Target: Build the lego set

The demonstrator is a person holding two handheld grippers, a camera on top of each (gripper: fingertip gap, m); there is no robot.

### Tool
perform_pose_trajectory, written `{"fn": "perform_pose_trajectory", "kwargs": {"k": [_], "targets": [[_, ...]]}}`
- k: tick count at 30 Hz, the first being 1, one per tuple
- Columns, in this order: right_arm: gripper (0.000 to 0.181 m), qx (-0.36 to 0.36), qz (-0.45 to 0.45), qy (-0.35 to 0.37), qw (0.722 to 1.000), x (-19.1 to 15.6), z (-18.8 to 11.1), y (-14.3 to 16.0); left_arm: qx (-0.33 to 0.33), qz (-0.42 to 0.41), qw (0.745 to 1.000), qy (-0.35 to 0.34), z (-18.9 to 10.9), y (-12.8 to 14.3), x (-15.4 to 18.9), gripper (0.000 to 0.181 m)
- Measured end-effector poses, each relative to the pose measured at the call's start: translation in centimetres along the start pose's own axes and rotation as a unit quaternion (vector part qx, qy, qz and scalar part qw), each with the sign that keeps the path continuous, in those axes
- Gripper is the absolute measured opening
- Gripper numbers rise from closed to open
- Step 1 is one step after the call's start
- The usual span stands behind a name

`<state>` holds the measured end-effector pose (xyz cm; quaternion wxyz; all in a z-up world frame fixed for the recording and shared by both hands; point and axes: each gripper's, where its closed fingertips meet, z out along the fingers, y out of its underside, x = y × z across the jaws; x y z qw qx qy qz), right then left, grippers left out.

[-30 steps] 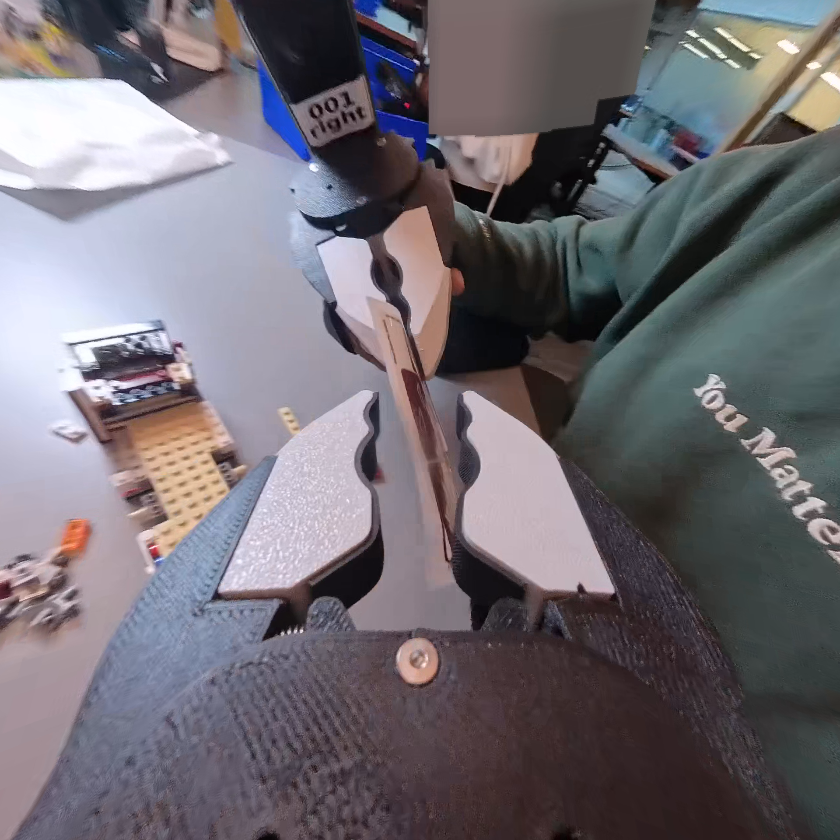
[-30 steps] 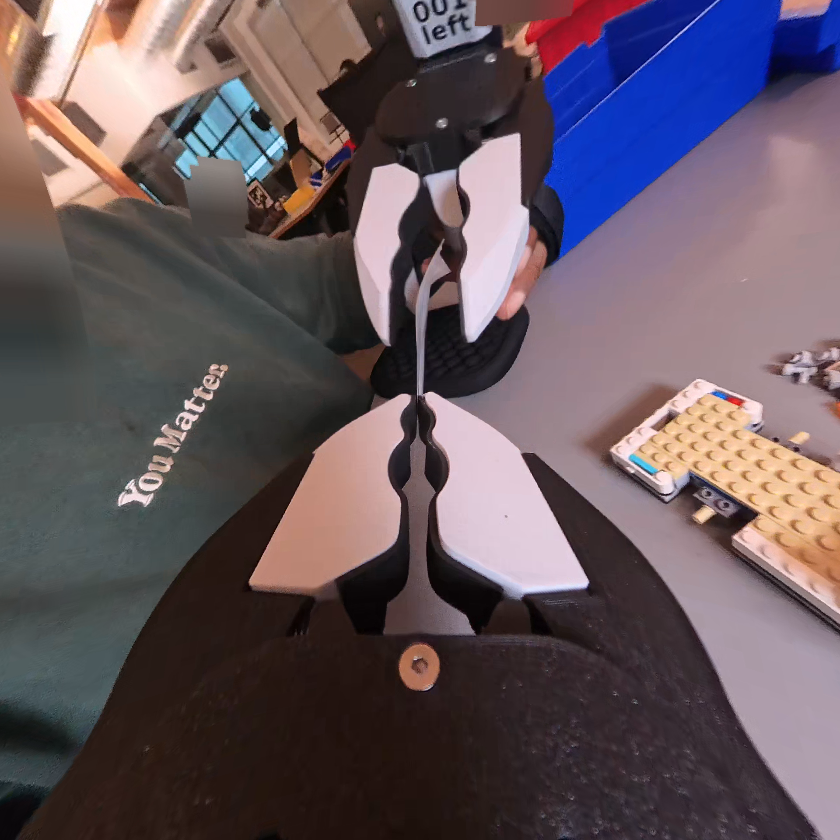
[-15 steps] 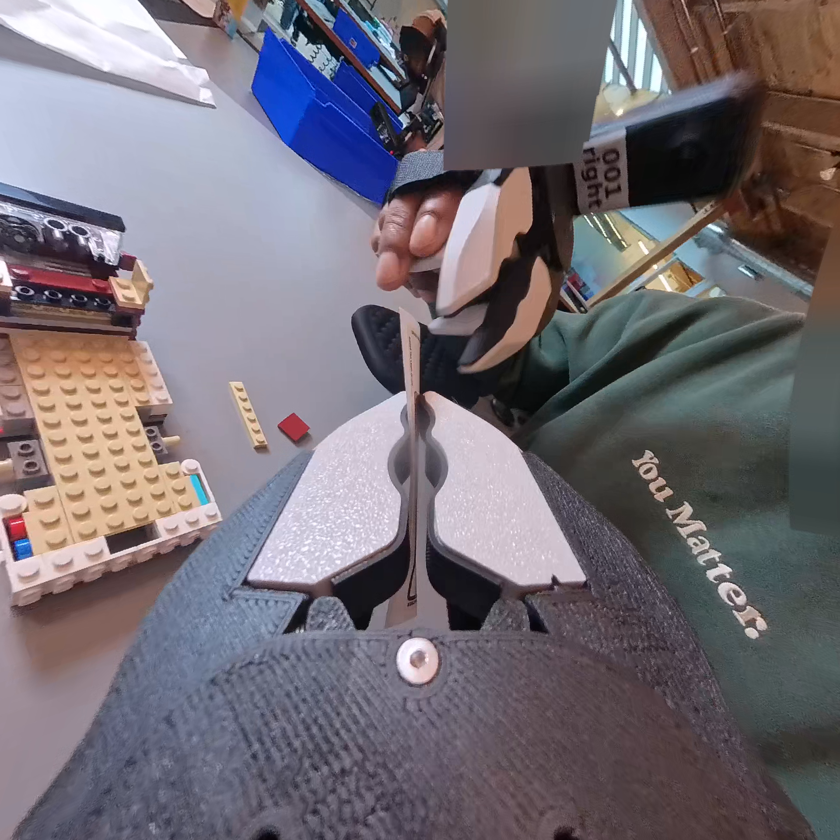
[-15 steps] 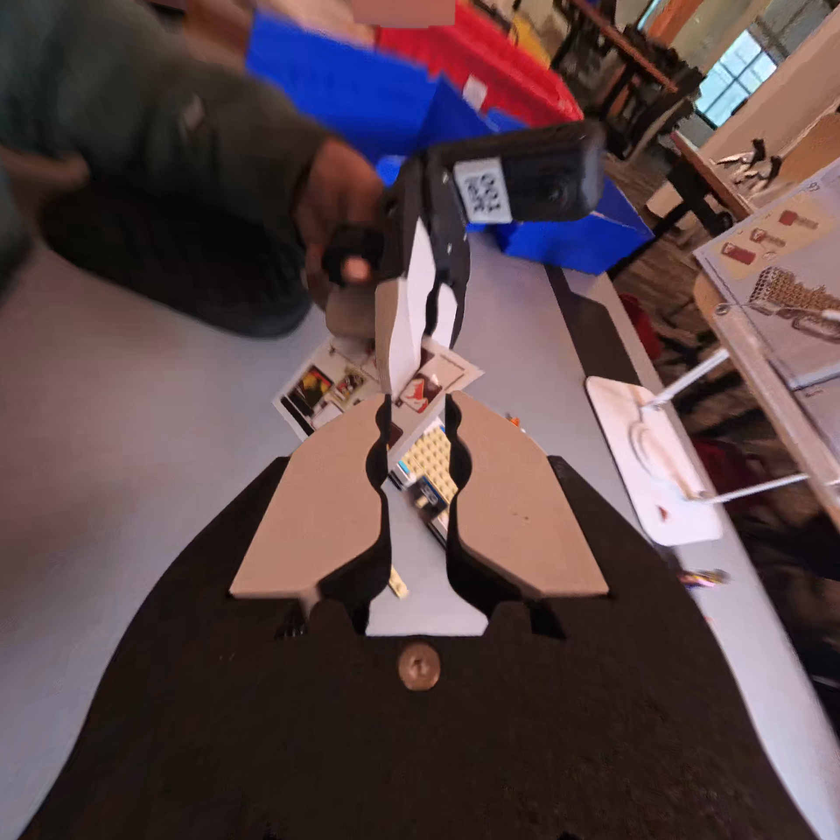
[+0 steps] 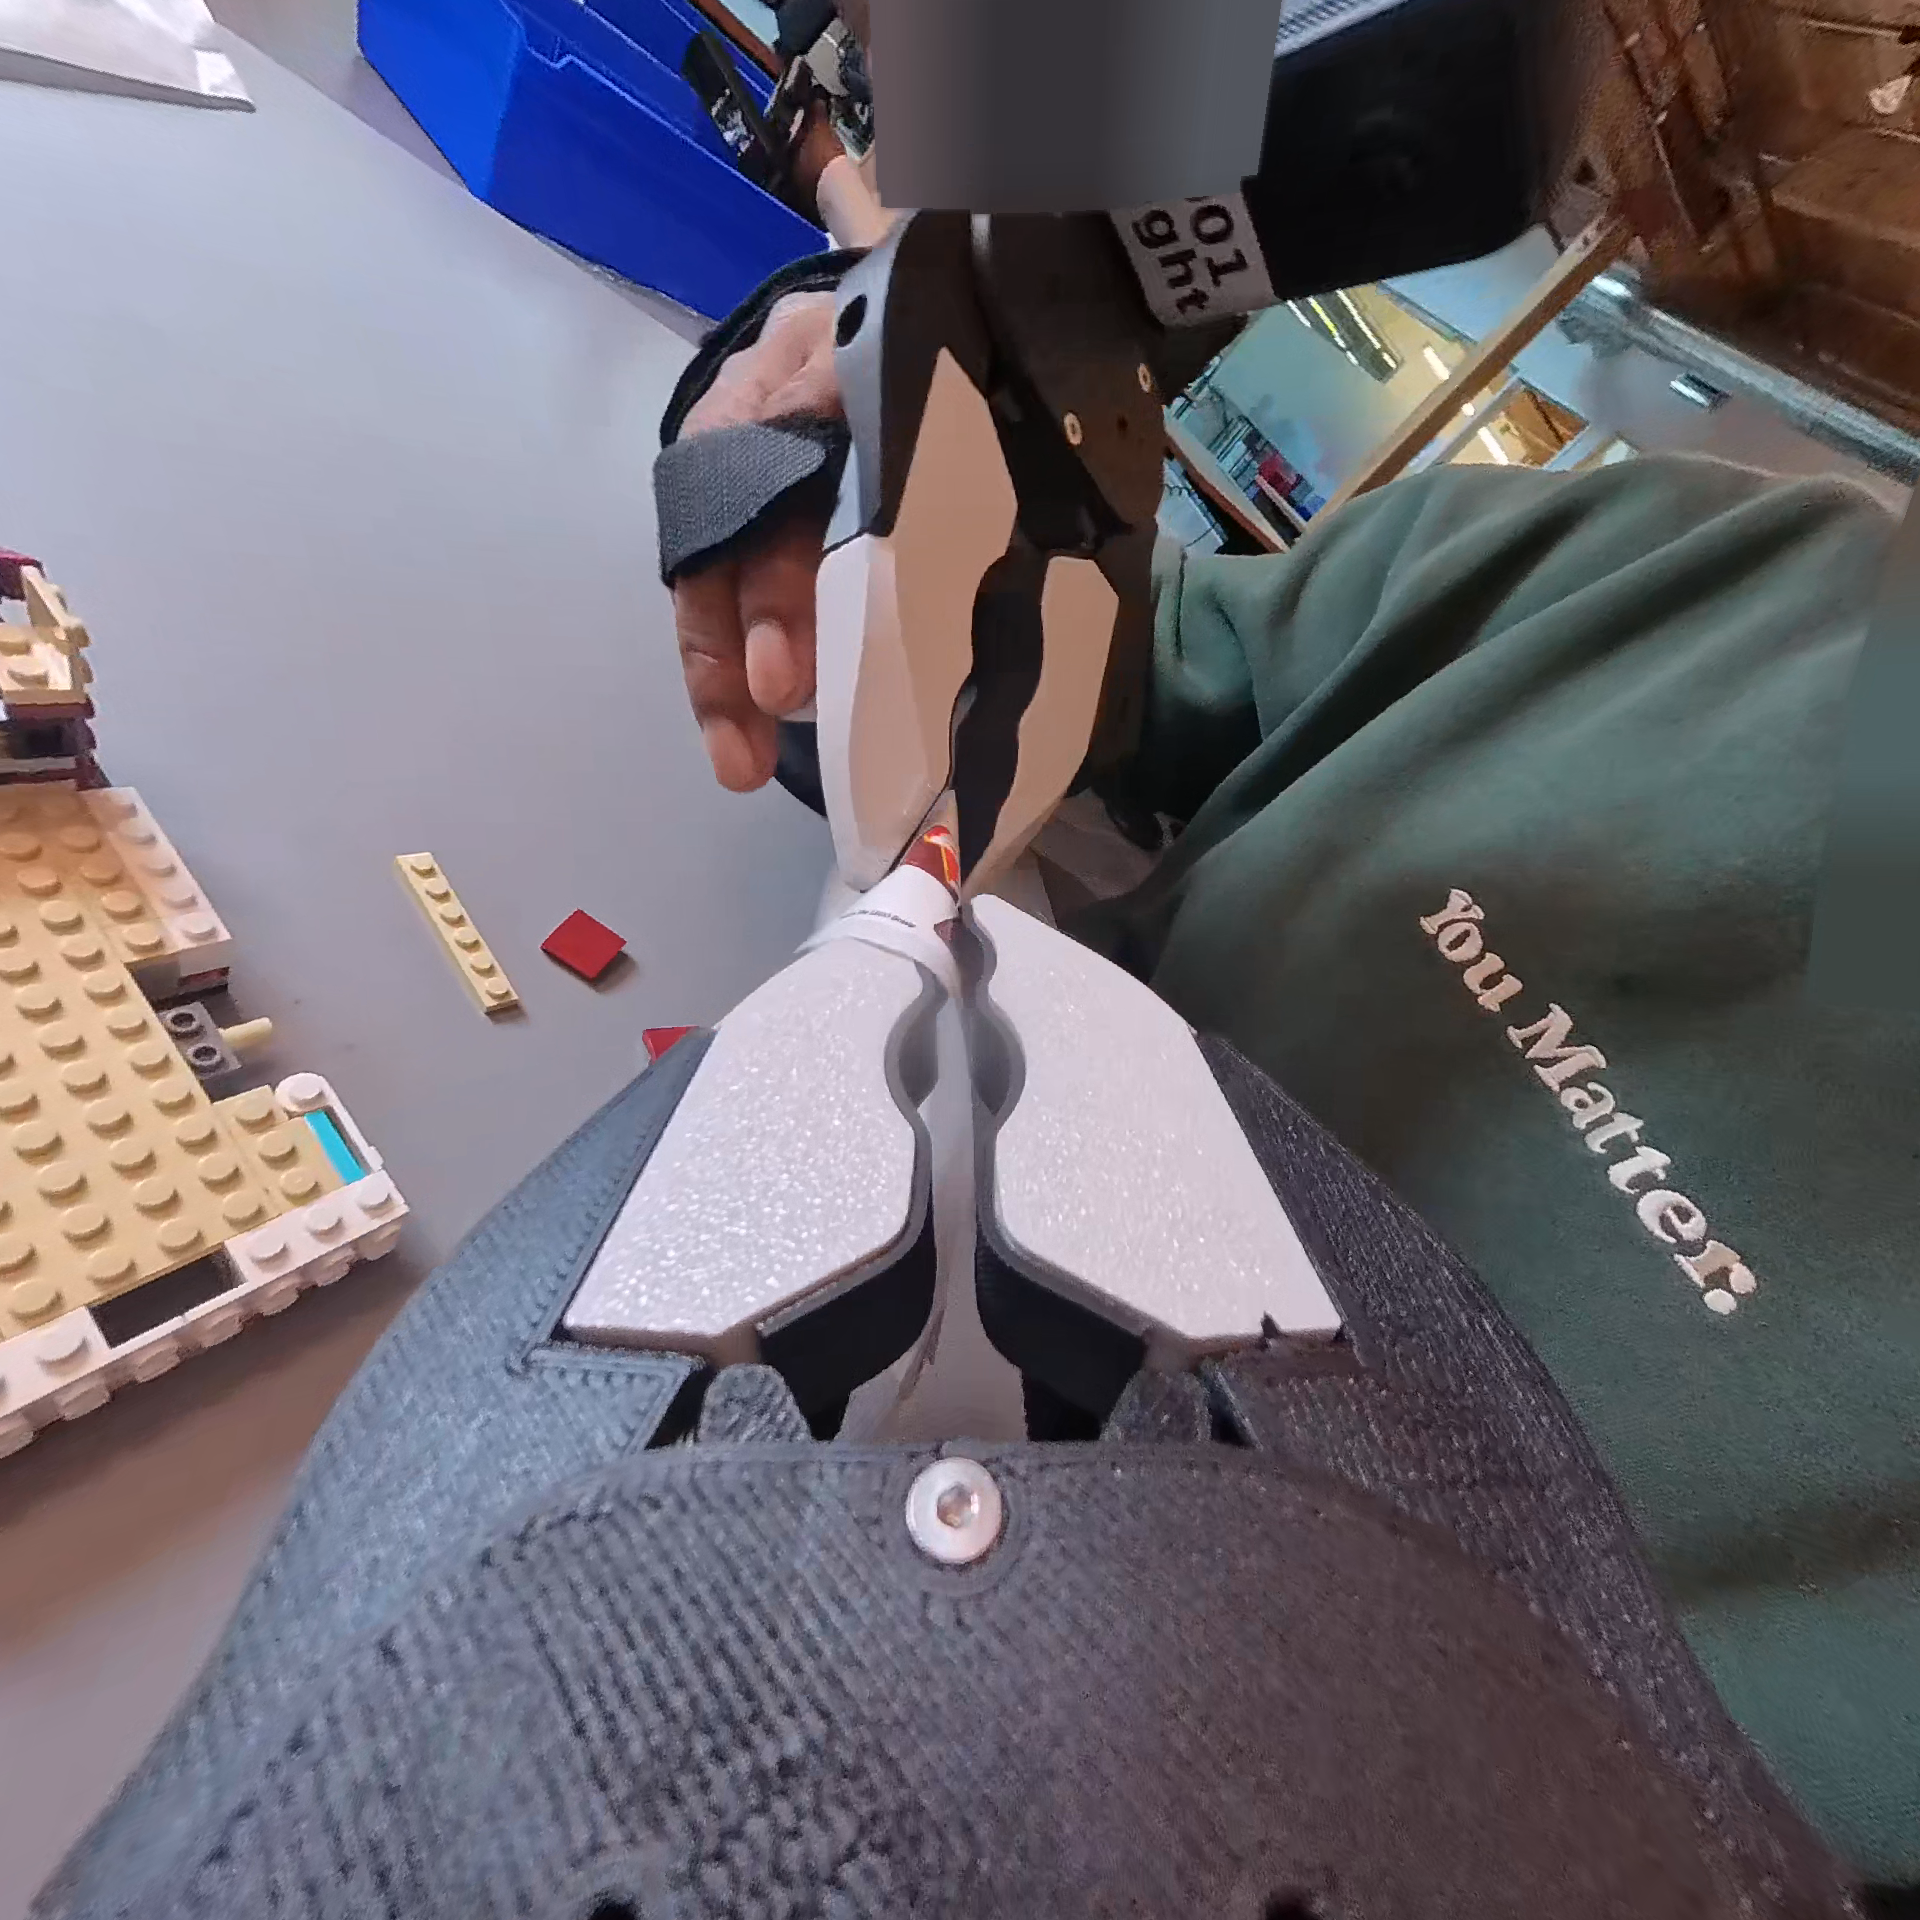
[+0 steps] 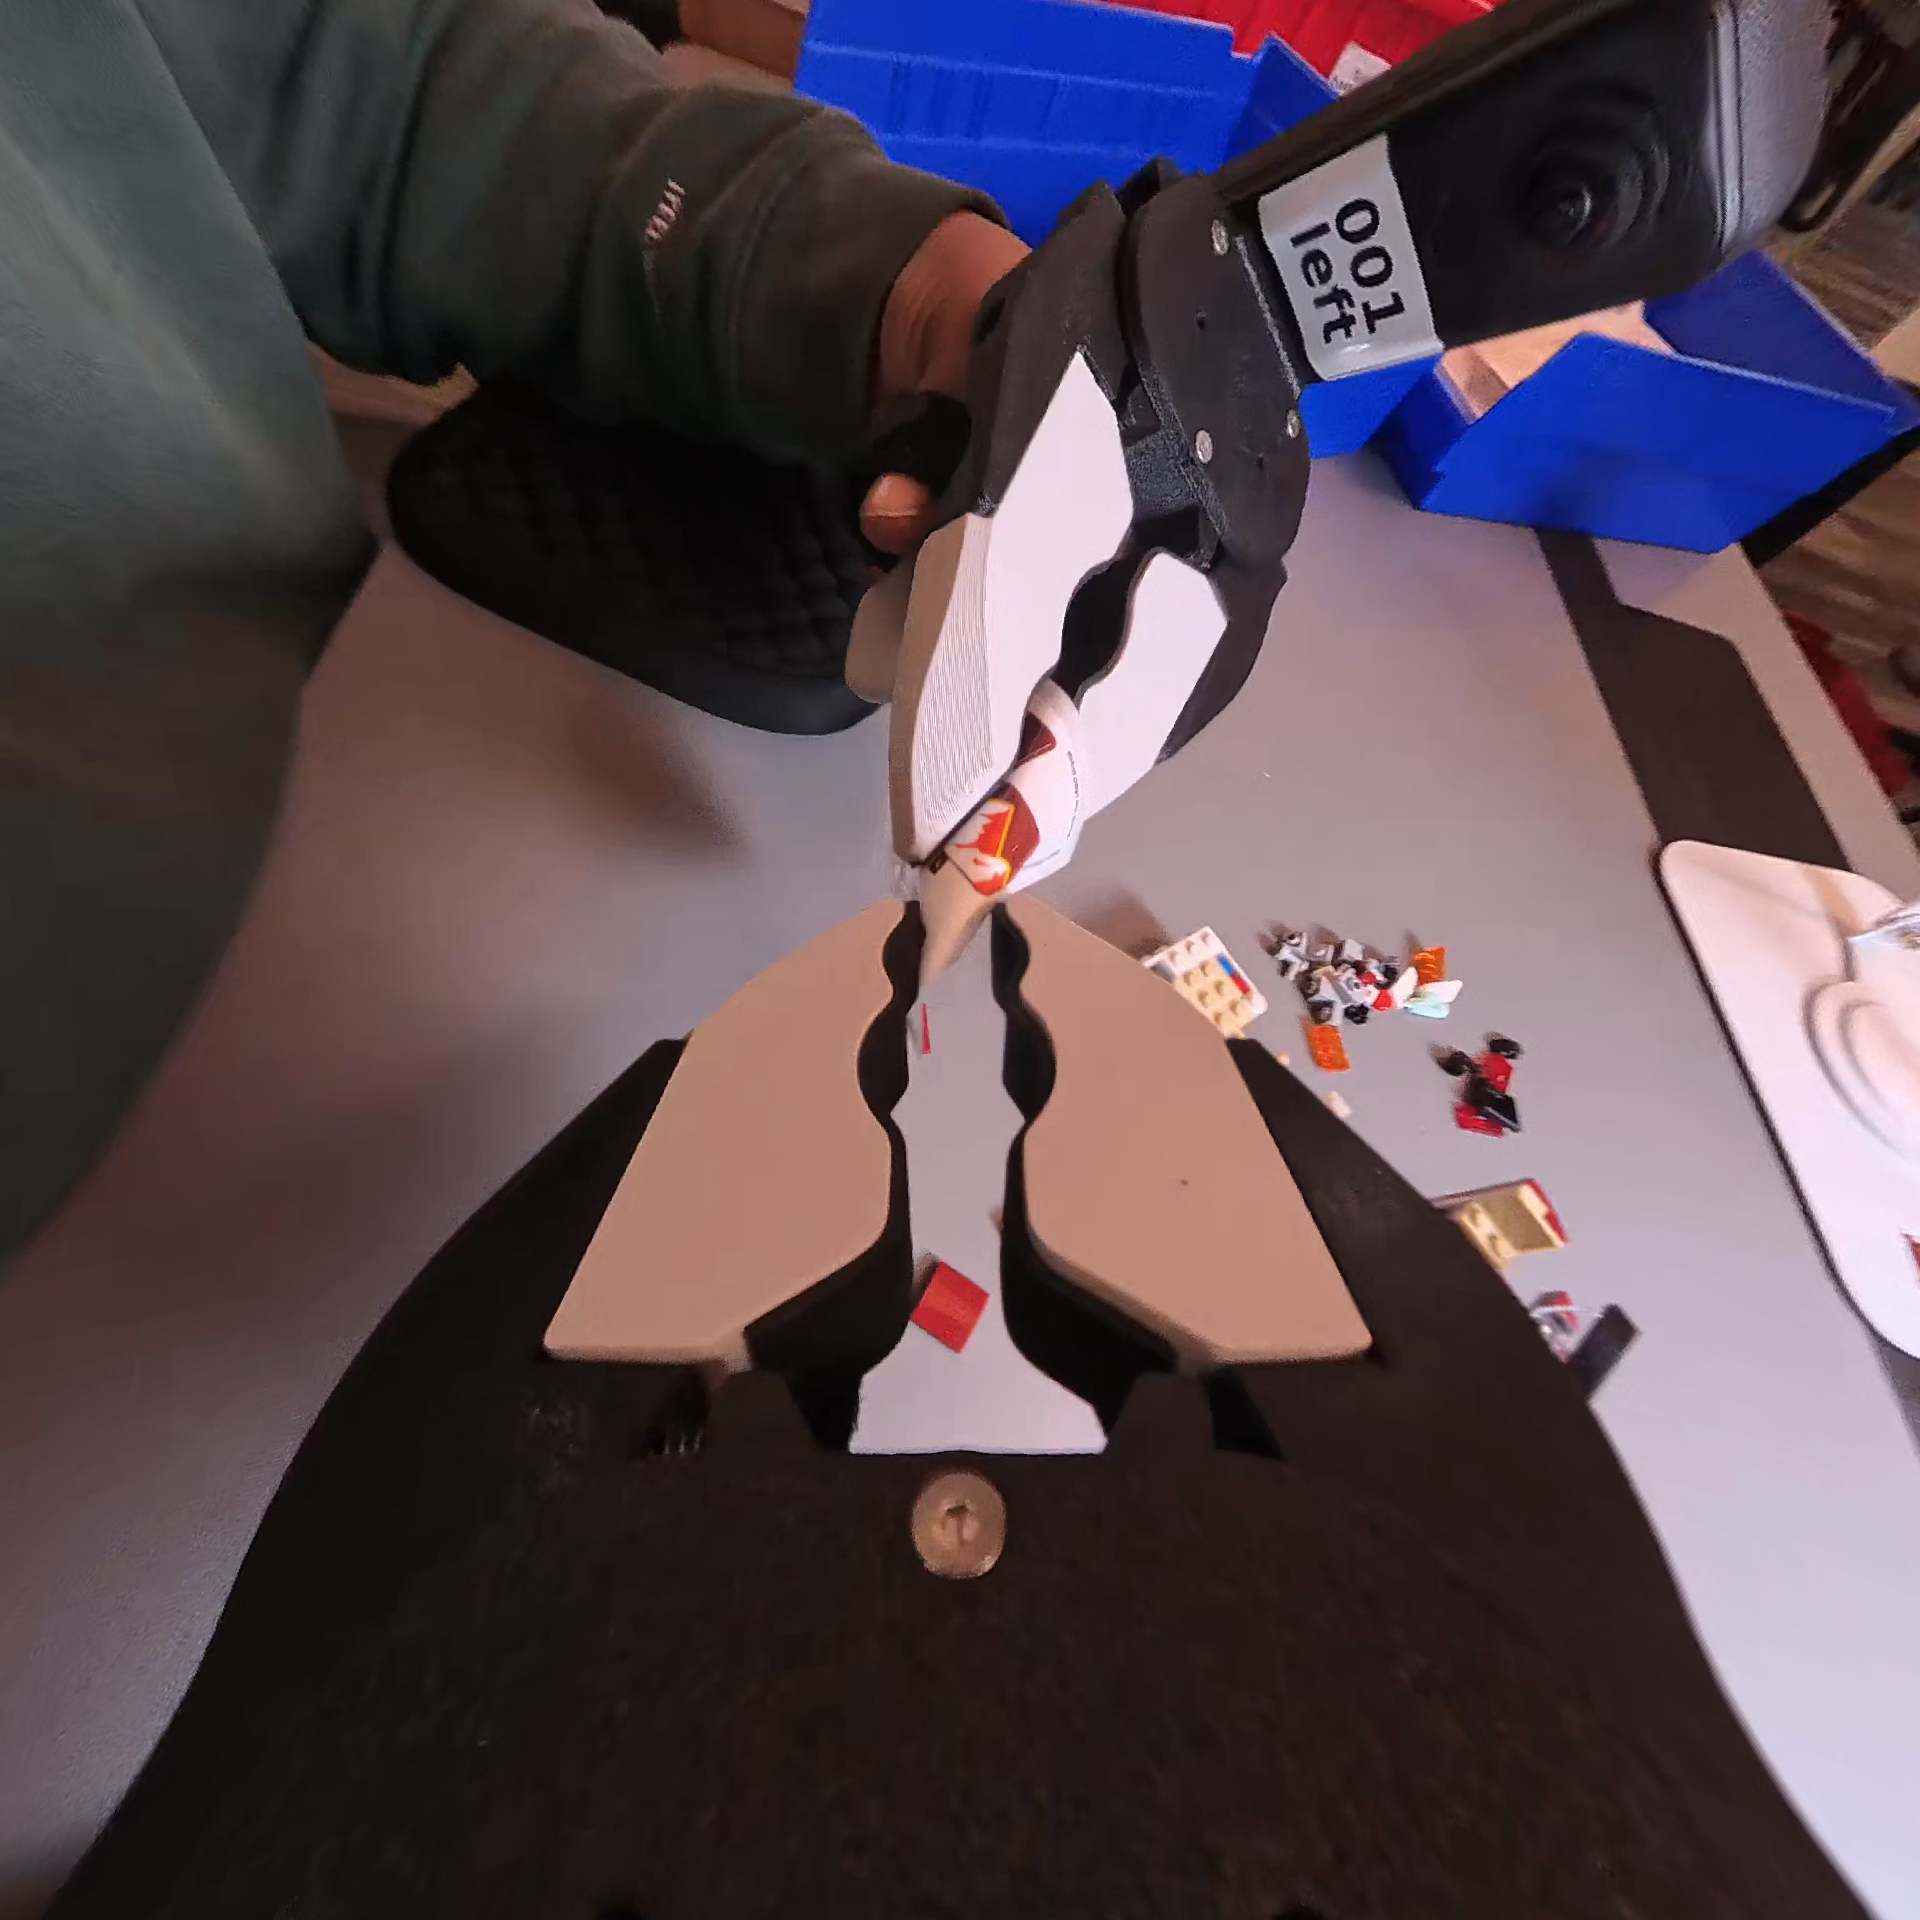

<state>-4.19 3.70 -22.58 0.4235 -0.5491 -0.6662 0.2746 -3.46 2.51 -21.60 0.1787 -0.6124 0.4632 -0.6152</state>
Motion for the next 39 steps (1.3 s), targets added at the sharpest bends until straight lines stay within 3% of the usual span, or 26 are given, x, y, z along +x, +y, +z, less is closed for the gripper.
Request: {"fn": "perform_pose_trajectory", "kwargs": {"k": [3, 7, 13, 16, 18, 20, 22, 30, 39], "targets": [[0.000, 0.022, 0.032, -0.021, 0.999, -0.1, -0.3, -0.2, 0.016, 0.009, 1.000, -0.008, -0.4, -0.5, 0.0, 0.001], [0.000, 0.045, 0.058, -0.025, 0.997, 0.2, -0.4, -0.4, 0.024, 0.028, 0.999, -0.022, -0.8, -0.8, -0.1, 0.001], [0.022, 0.046, 0.047, 0.033, 0.997, 2.0, -1.1, -0.7, 0.044, 0.024, 0.998, -0.028, -1.6, -1.2, -0.4, 0.000], [0.026, 0.049, 0.073, 0.023, 0.996, 2.1, -1.0, -0.5, 0.047, 0.024, 0.998, -0.022, -1.6, -1.3, -0.2, 0.000], [0.019, 0.047, 0.088, -0.001, 0.995, 1.5, -0.5, -0.2, 0.046, 0.026, 0.998, -0.018, -1.5, -1.3, -0.1, 0.000], [0.000, 0.051, 0.097, -0.019, 0.994, 1.0, -0.2, -0.2, 0.046, 0.028, 0.998, -0.019, -1.4, -1.2, 0.0, 0.001], [0.000, 0.062, 0.105, -0.029, 0.992, 0.8, -0.4, -0.5, 0.054, 0.030, 0.998, -0.018, -1.7, -1.4, 0.0, 0.001], [0.000, 0.158, 0.212, -0.076, 0.961, 1.7, -2.5, -2.4, 0.106, 0.063, 0.992, -0.030, -2.8, -3.0, 0.2, 0.000], [0.000, 0.176, 0.304, -0.122, 0.928, 1.9, -2.0, -1.6, 0.114, 0.107, 0.987, -0.047, -2.8, -3.4, 0.5, 0.000]]}}
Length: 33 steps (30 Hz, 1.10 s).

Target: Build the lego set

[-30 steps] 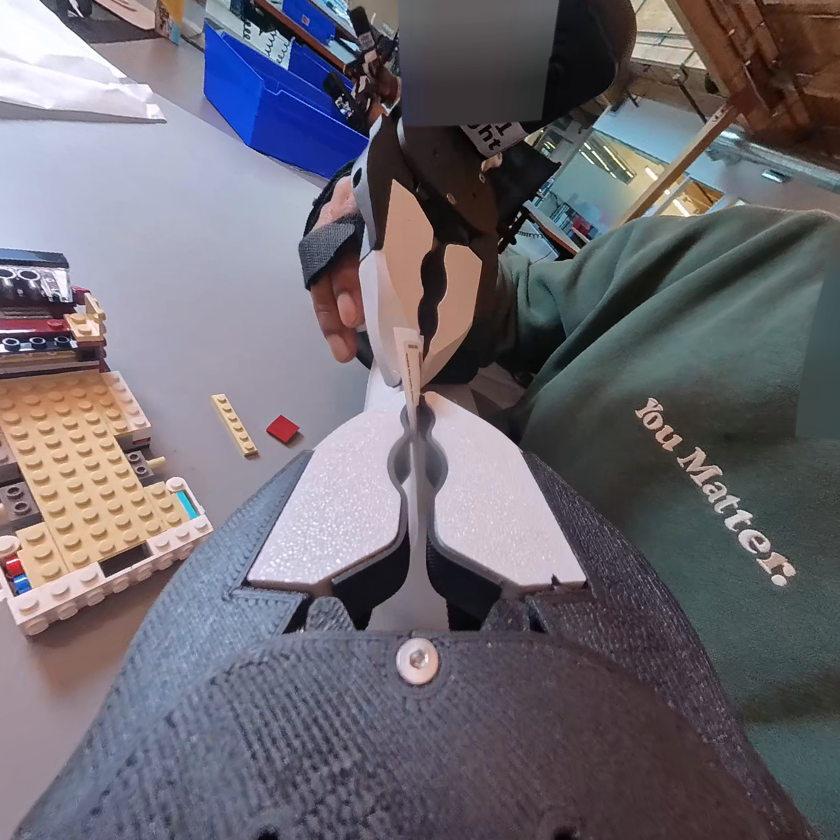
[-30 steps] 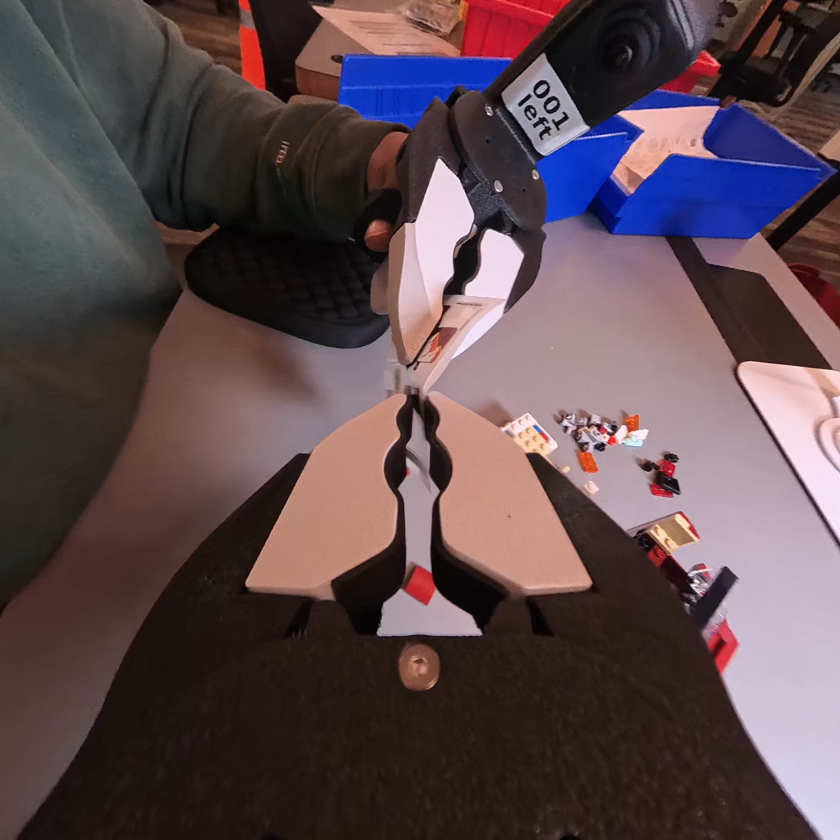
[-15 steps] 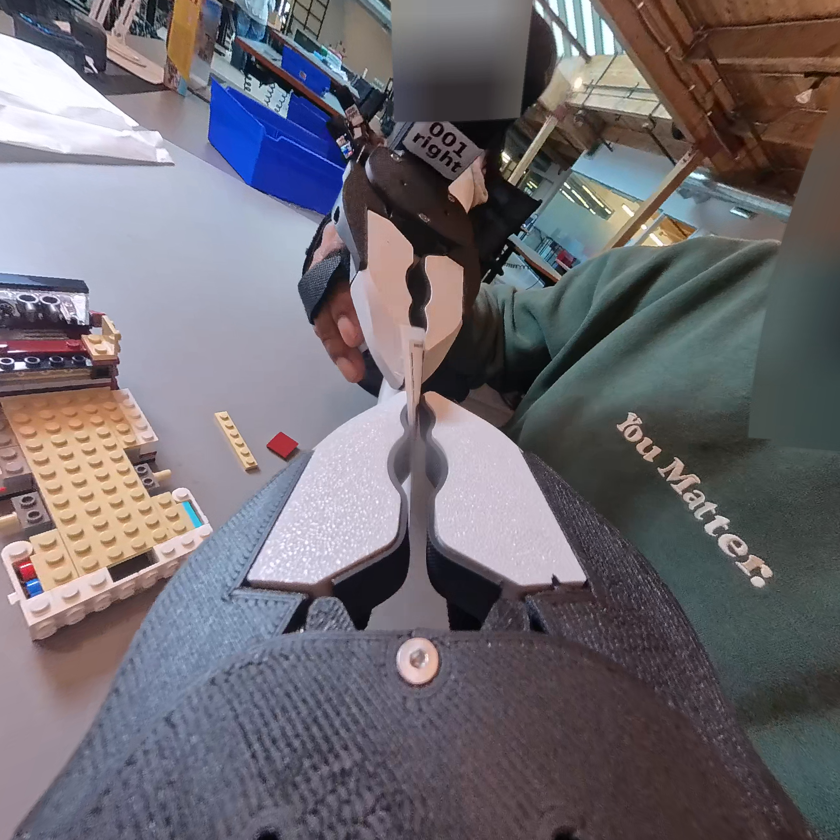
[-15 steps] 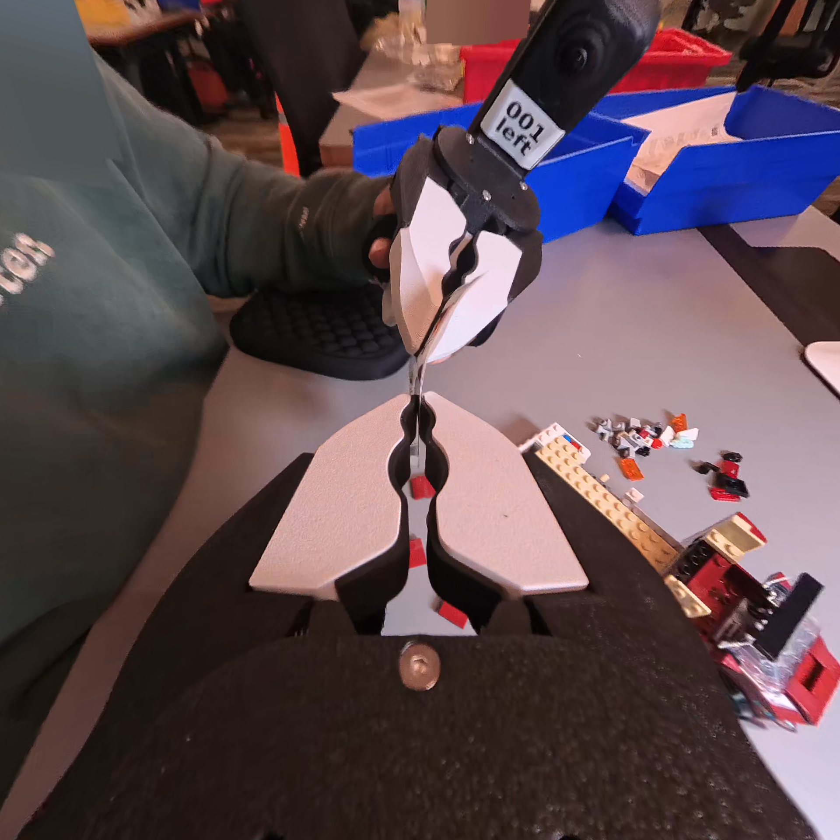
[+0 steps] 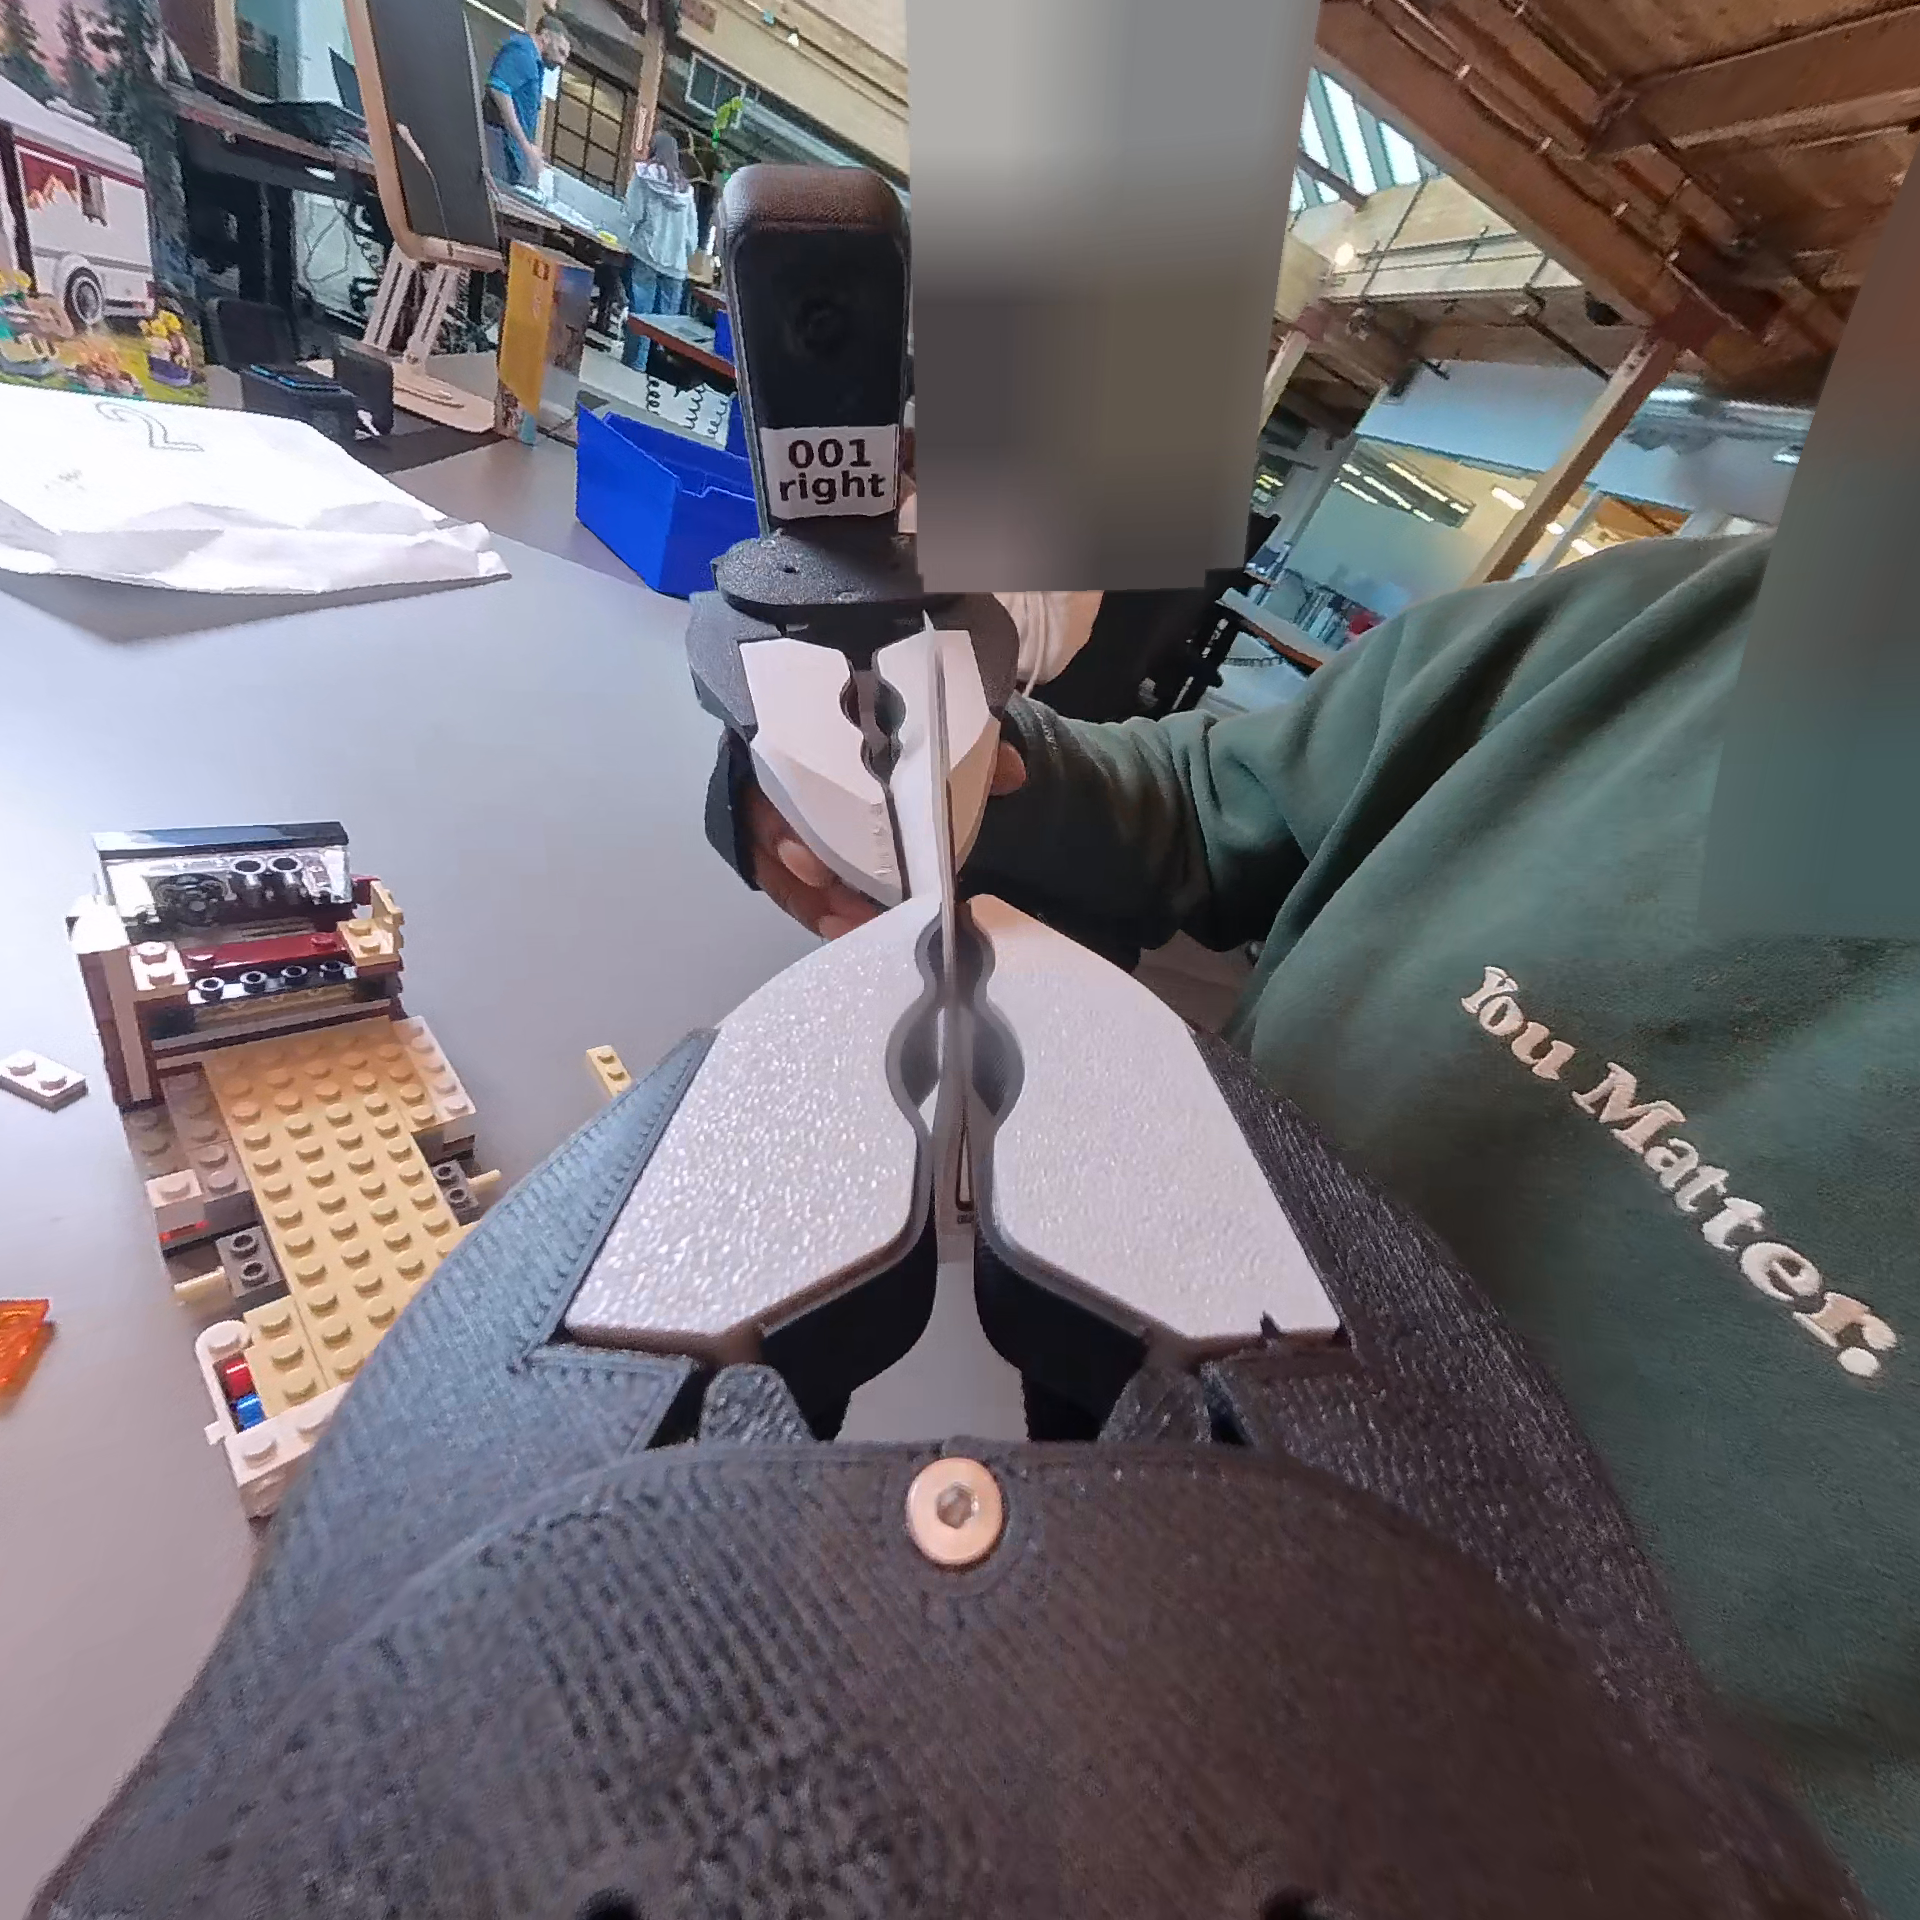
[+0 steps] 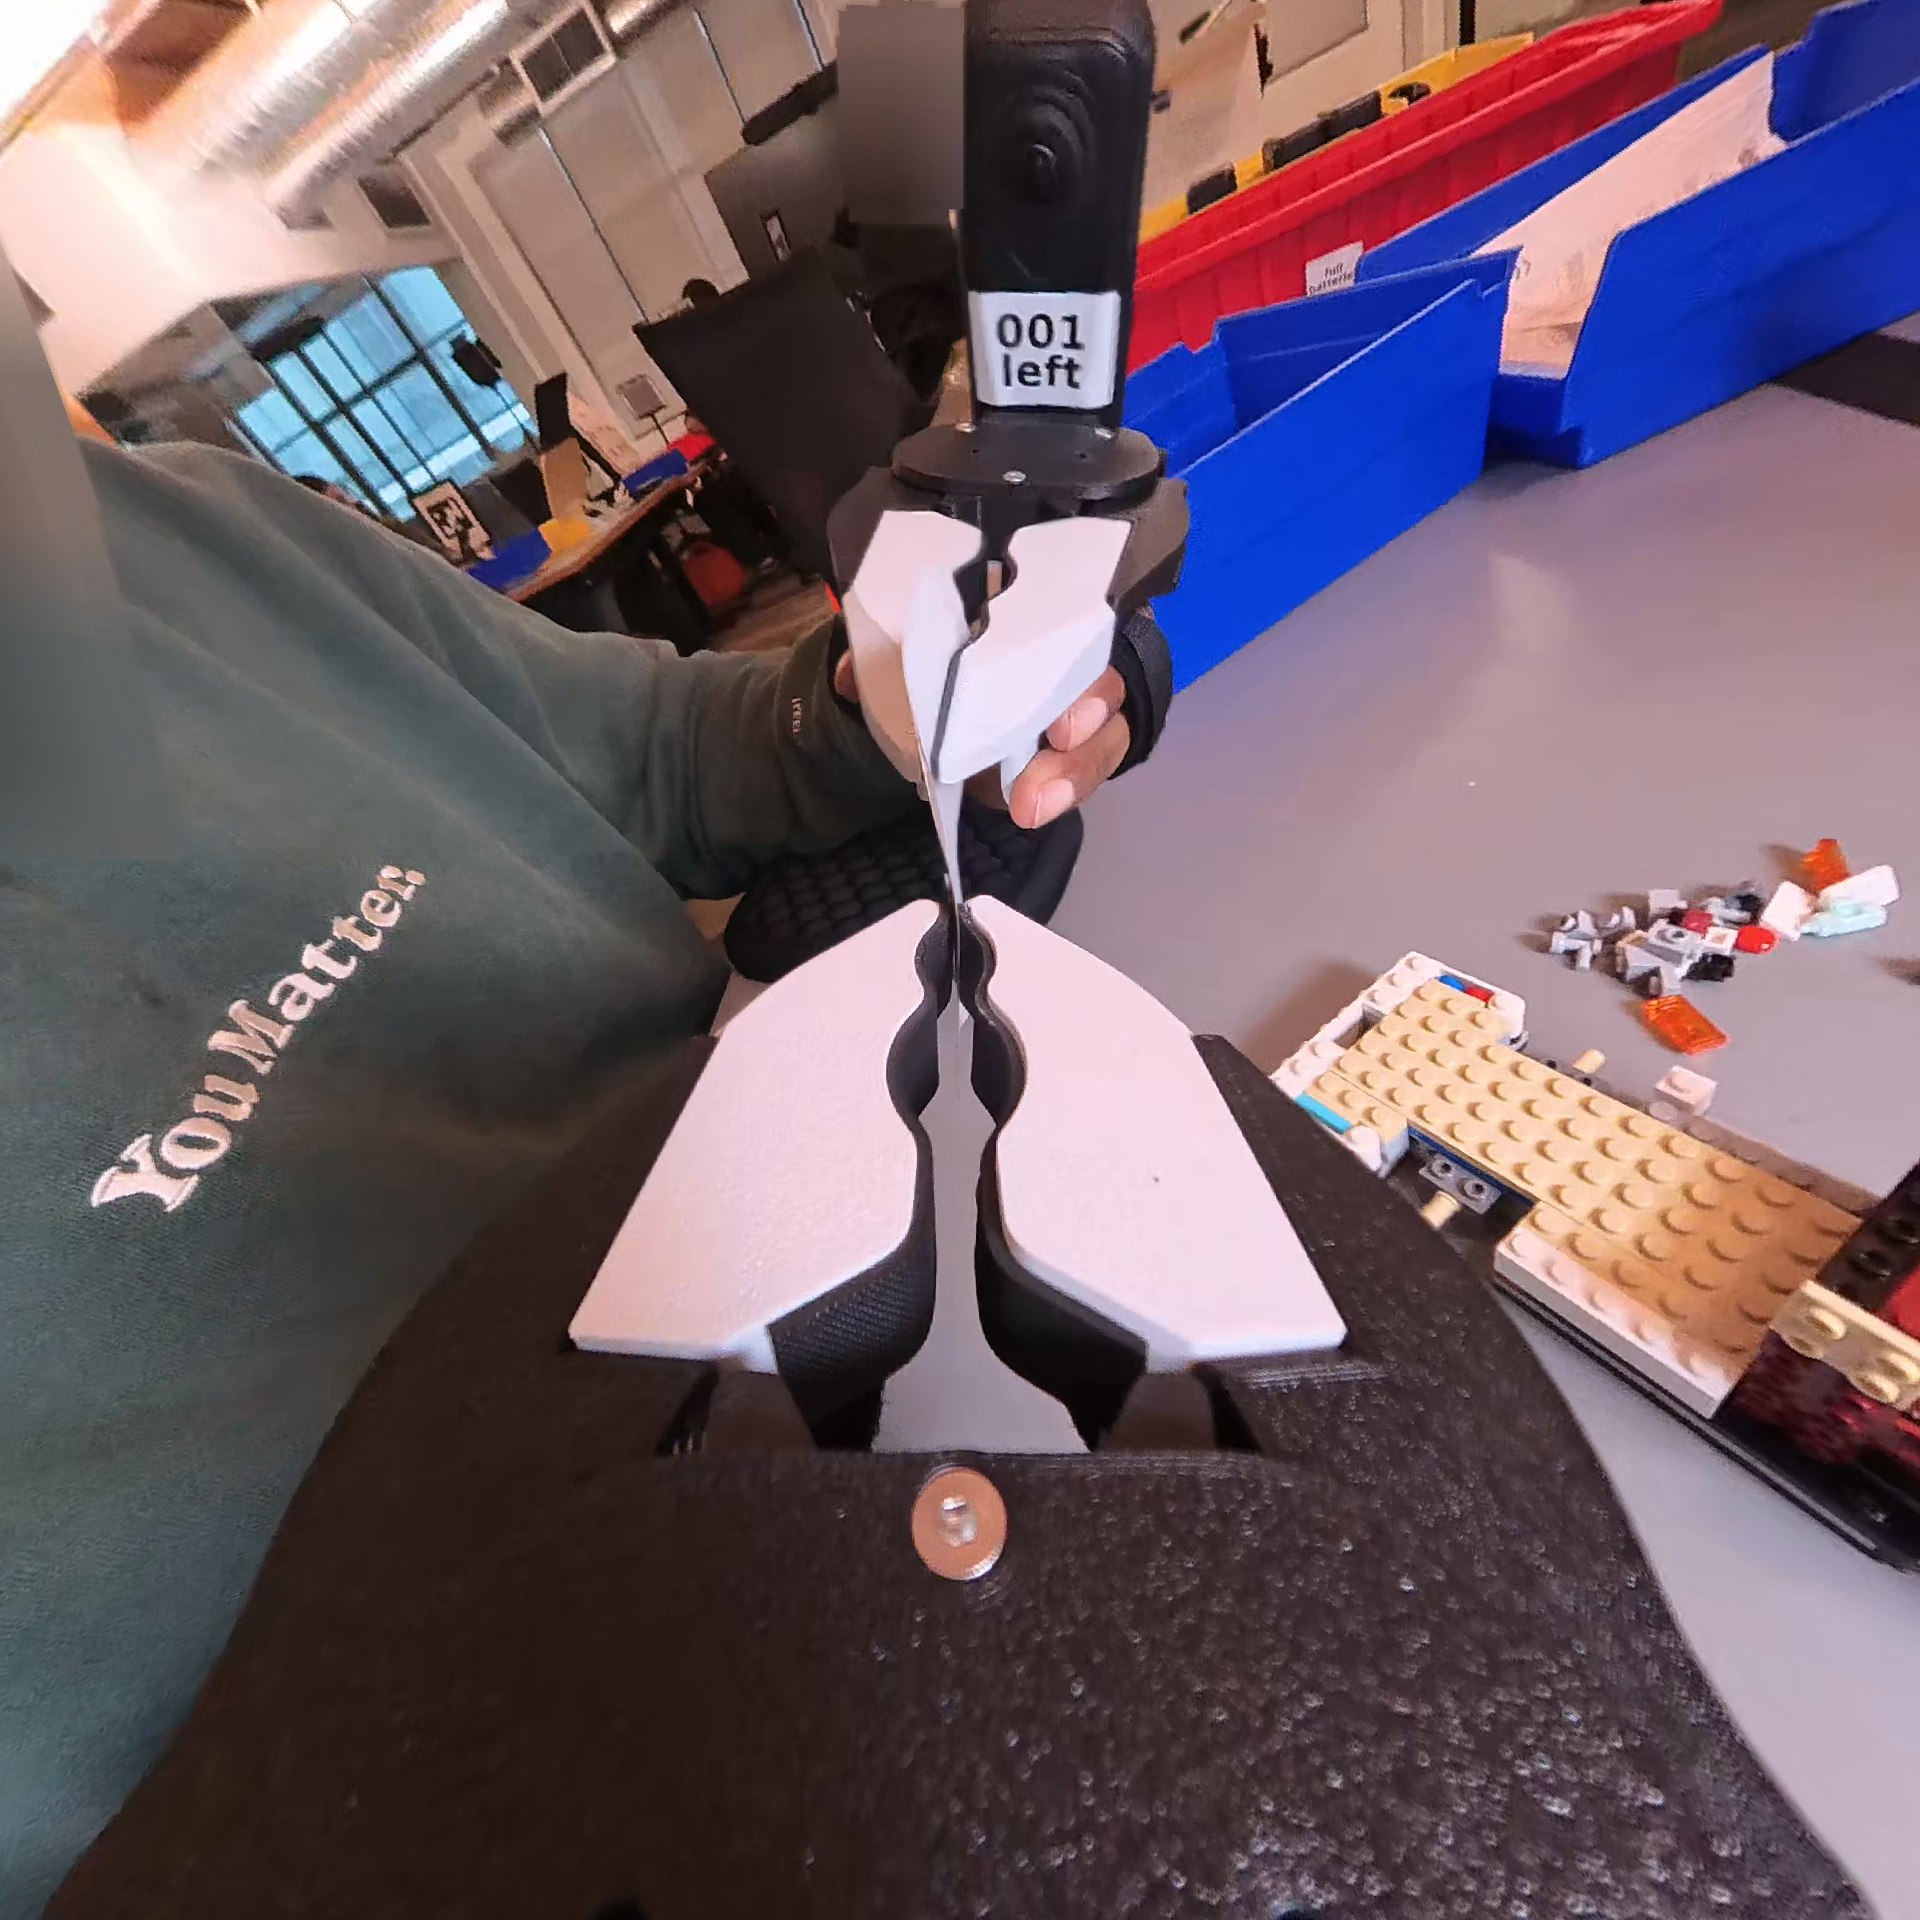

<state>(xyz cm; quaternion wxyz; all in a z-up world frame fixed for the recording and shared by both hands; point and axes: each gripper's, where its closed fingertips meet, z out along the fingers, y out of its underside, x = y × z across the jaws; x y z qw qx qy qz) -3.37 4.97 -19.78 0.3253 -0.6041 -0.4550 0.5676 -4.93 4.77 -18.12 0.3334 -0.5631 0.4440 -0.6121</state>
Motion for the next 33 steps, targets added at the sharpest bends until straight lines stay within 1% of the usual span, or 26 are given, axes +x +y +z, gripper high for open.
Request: {"fn": "perform_pose_trajectory", "kwargs": {"k": [2, 4, 6, 9, 12, 16, 19, 20, 25, 30, 32, 33], "targets": [[0.000, 0.003, 0.011, 0.005, 1.000, 0.4, 0.0, 0.1, -0.005, 0.008, 1.000, -0.012, 0.0, 0.1, -0.3, 0.000], [0.000, 0.008, 0.010, 0.022, 1.000, 1.0, -0.1, 0.0, -0.005, -0.002, 1.000, -0.024, -0.1, 0.2, -0.8, 0.000], [0.004, 0.014, -0.018, 0.057, 0.998, 1.7, -0.2, -0.3, -0.006, -0.028, 0.999, -0.042, -0.5, 0.4, -1.9, 0.000], [0.014, 0.031, -0.084, 0.115, 0.989, 2.3, -1.0, -1.5, -0.002, -0.068, 0.995, -0.066, -1.0, 0.7, -3.3, 0.000], [0.022, 0.017, -0.182, 0.176, 0.967, 2.4, -1.4, -2.0, -0.006, -0.094, 0.992, -0.079, -1.2, 1.2, -4.2, 0.000], [0.036, -0.044, -0.294, 0.225, 0.928, 2.3, -0.2, -1.0, -0.017, -0.109, 0.990, -0.084, -0.8, 1.9, -4.5, 0.000], [0.042, -0.092, -0.340, 0.253, 0.901, 3.2, 0.5, 0.1, -0.020, -0.106, 0.992, -0.066, -0.3, 1.9, -3.8, 0.000], [0.042, -0.100, -0.345, 0.253, 0.898, 3.3, 0.7, 0.5, -0.025, -0.100, 0.993, -0.063, -0.2, 2.0, -3.6, 0.000], [0.035, -0.110, -0.330, 0.232, 0.908, 3.2, 1.1, 1.3, -0.046, -0.073, 0.995, -0.040, 0.4, 2.6, -2.5, 0.000], [0.022, -0.098, -0.301, 0.192, 0.929, 2.5, 1.2, 1.7, -0.071, -0.030, 0.996, -0.034, 0.5, 3.3, -2.1, 0.000], [0.023, -0.086, -0.294, 0.186, 0.934, 2.3, 1.1, 1.4, -0.076, -0.018, 0.996, -0.046, 0.4, 3.4, -2.5, 0.001], [0.027, -0.082, -0.292, 0.188, 0.934, 2.3, 1.0, 1.2, -0.075, -0.018, 0.996, -0.045, 0.3, 3.4, -2.6, 0.001]]}}
